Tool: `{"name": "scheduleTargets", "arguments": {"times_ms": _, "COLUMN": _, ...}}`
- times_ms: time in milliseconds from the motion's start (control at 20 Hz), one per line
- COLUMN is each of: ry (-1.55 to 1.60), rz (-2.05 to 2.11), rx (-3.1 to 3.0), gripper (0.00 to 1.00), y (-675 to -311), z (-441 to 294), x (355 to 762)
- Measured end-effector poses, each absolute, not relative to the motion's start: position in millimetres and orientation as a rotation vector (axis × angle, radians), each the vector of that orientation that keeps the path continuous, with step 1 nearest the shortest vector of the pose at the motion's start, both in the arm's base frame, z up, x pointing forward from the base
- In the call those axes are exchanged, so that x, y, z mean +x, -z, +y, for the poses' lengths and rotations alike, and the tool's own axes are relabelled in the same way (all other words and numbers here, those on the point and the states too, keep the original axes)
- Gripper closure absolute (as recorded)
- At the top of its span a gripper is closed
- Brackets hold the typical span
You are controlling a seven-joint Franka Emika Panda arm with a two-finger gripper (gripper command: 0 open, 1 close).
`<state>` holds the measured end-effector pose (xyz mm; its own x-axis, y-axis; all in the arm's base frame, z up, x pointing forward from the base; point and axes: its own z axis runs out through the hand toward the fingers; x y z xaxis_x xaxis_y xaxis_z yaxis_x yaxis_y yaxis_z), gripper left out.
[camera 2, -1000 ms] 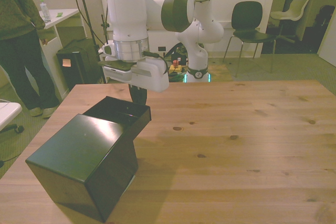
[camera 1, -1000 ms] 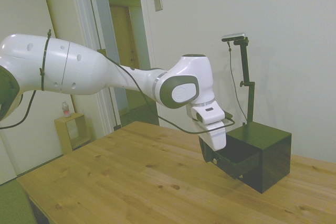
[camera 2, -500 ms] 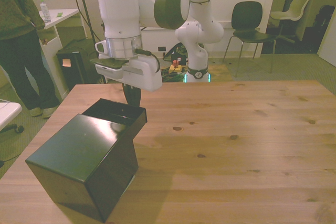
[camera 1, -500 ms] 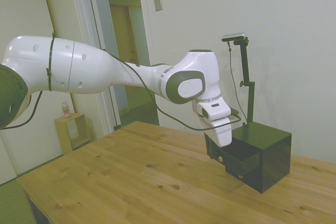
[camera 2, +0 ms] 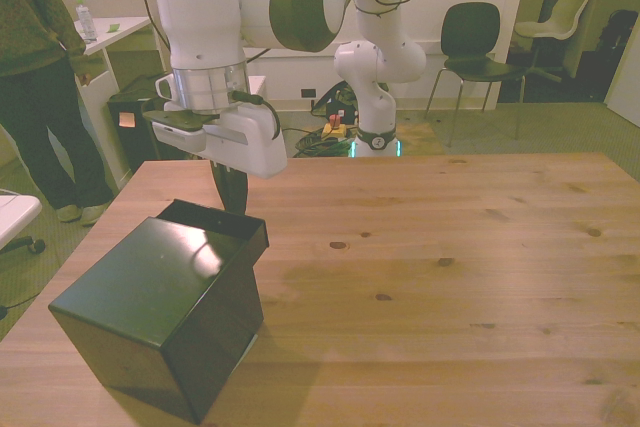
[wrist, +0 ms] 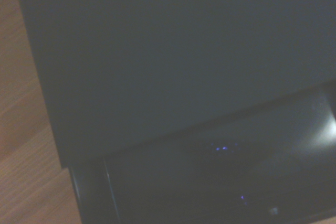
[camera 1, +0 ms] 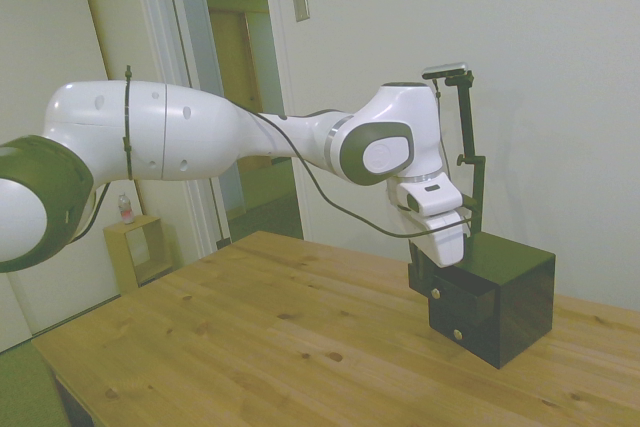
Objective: Close the top drawer
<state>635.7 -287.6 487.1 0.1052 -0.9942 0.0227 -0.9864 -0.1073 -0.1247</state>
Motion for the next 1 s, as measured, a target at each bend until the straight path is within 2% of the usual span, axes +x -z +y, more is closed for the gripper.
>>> {"name": "scheduleTargets", "arguments": {"times_ms": 450, "ry": 0.152, "rz": 2.064, "rx": -2.278, "gripper": 1.0, "y": -474.8, "z": -304.3, "x": 667.2}}
{"name": "scheduleTargets", "arguments": {"times_ms": 1000, "ry": 0.144, "rz": 2.045, "rx": -2.295, "gripper": 1.0, "y": -473.5, "z": -295.8, "x": 677.7}}
